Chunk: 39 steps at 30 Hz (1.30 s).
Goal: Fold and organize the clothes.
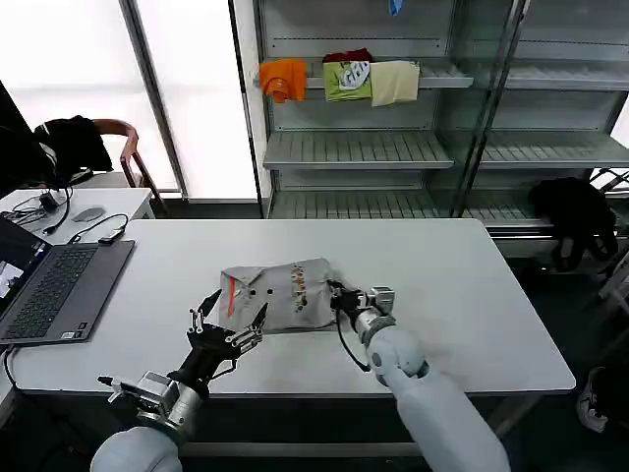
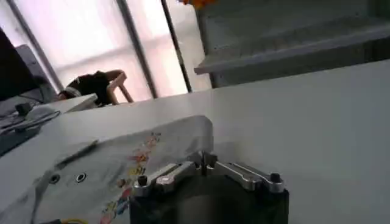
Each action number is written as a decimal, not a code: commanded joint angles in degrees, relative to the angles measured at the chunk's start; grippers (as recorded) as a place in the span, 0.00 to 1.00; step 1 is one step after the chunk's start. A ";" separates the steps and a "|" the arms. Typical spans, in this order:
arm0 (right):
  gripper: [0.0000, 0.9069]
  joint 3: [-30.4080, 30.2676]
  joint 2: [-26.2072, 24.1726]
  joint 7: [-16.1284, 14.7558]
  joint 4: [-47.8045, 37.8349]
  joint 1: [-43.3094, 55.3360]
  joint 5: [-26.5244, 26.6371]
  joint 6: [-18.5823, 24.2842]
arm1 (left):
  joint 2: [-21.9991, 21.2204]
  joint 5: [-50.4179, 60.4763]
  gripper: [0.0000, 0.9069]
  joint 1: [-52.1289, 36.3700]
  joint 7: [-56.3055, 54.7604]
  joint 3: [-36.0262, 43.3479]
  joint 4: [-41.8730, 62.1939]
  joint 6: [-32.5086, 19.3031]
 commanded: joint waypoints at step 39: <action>1.00 42.03 -18.68 4.19 35.59 -63.72 -14.92 37.89 | 4.54 -3.99 1.00 11.08 -7.57 -8.82 6.22 -19.47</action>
